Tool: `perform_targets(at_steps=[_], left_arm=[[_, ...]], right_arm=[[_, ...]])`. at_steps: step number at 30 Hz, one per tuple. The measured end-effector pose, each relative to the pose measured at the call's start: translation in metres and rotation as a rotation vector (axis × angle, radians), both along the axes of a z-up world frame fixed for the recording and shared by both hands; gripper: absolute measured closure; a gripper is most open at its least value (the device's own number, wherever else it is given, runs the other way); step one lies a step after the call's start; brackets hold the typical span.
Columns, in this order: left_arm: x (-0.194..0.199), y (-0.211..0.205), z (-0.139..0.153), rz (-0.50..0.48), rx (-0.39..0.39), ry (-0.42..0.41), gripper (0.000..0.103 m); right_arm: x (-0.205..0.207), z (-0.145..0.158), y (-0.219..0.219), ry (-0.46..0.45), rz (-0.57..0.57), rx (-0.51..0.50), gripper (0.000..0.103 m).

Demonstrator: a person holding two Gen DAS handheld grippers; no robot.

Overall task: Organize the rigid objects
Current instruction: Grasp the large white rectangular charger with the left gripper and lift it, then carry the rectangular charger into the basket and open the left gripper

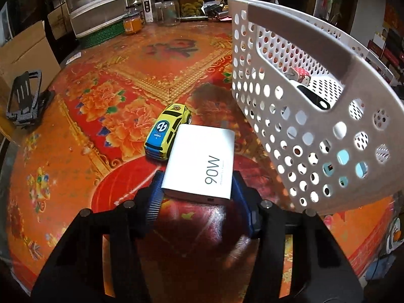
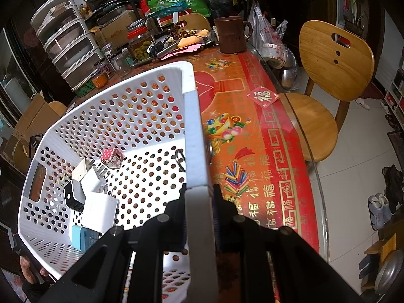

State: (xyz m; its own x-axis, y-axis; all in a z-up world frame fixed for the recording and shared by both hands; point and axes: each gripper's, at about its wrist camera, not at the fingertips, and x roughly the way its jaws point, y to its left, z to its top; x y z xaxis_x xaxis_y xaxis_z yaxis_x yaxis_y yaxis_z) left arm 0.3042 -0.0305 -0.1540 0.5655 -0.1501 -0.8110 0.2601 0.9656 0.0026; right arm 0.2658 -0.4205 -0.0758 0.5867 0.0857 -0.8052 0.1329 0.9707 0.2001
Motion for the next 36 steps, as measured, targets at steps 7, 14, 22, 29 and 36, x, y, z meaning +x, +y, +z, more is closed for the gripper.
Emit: perform_targets(at_steps=[7, 14, 22, 29, 36], left_arm=[[-0.010, 0.010, 0.010, 0.060, 0.007, -0.059, 0.054], [-0.015, 0.027, 0.027, 0.126, 0.018, -0.100, 0.055], [-0.018, 0.041, 0.047, 0.169, 0.012, -0.125, 0.055], [-0.018, 0.034, 0.095, 0.212, 0.059, -0.197, 0.055], [-0.013, 0.003, 0.148, 0.198, 0.091, -0.261, 0.056]], right_arm=[[0.000, 0.000, 0.001, 0.001, -0.002, -0.008, 0.089], [0.000, 0.000, 0.002, 0.001, 0.000, -0.012, 0.089], [0.001, 0.001, 0.001, -0.001, 0.003, -0.009, 0.089], [0.000, 0.001, 0.001, -0.006, 0.010, -0.003, 0.089], [0.001, 0.002, 0.002, -0.005, 0.014, -0.001, 0.089]])
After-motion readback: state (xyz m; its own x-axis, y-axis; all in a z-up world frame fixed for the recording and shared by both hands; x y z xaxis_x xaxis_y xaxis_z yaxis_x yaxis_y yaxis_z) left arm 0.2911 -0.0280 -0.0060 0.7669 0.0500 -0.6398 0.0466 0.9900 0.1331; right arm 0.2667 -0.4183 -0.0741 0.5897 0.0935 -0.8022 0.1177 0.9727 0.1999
